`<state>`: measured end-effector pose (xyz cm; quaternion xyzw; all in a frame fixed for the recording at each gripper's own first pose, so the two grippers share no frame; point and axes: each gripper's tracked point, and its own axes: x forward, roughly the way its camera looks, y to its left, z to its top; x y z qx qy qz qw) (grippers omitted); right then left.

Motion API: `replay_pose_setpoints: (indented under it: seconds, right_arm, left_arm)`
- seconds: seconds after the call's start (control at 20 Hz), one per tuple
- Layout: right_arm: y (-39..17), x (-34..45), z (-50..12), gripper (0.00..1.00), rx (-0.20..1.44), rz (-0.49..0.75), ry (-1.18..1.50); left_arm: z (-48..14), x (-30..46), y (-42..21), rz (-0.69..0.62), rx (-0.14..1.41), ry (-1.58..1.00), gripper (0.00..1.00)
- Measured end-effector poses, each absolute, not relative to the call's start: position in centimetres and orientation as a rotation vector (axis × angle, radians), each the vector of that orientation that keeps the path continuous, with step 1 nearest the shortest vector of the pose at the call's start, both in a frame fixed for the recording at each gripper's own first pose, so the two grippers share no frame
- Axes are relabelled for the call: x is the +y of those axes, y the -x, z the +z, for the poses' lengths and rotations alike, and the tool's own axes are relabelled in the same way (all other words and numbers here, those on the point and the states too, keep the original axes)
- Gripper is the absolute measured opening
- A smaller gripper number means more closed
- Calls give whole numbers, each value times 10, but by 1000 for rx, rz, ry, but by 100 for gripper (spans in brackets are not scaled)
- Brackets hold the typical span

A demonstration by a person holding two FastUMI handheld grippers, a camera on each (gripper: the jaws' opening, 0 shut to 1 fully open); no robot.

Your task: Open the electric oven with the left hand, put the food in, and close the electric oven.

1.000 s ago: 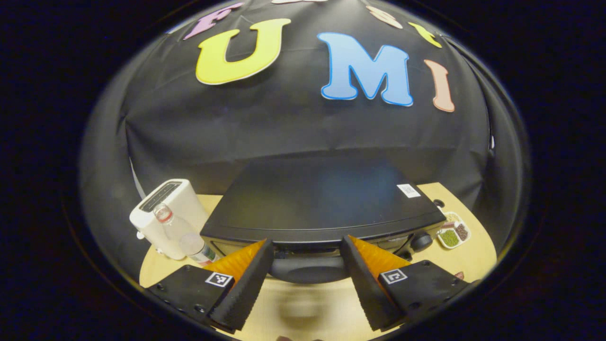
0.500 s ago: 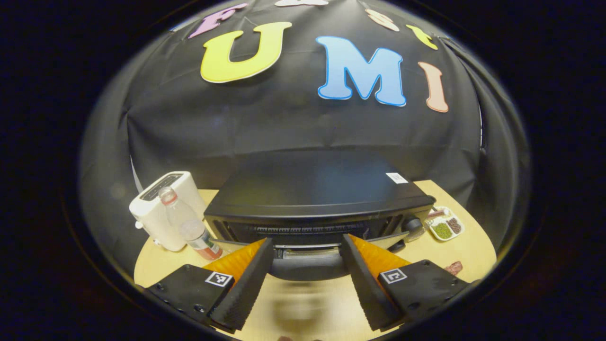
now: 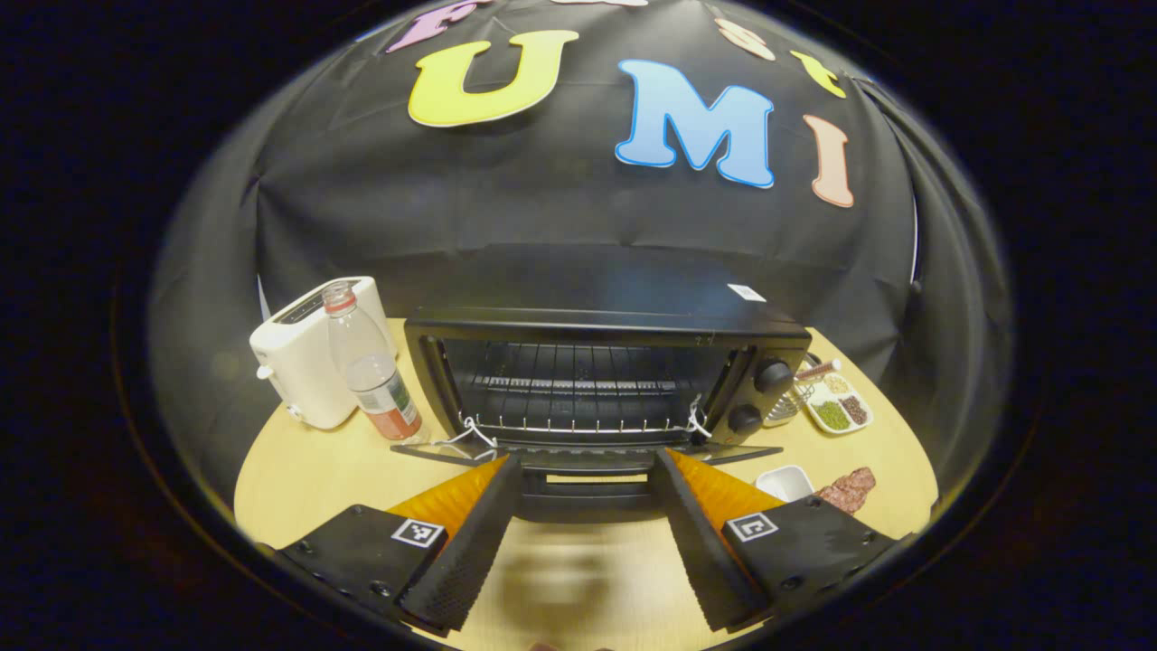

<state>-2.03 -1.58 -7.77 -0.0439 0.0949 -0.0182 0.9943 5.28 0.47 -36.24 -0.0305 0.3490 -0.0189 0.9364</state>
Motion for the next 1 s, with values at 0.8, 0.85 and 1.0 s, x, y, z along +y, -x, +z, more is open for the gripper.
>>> replay_pose_setpoints:
  seconds: [0.8, 0.85, 1.0]
  right_arm:
    - [29, -14, -87, 97, 211, 10, 54]
    - [28, -16, -88, 97, 212, 12, 37]
    - [18, -21, -106, 96, 253, 34, -51]
  left_arm:
    - [-402, 13, -7, -23, 741, 12, 100]
    - [-392, 14, -9, -21, 715, 20, 99]
    - [-343, 20, -23, -5, 618, 33, 100]
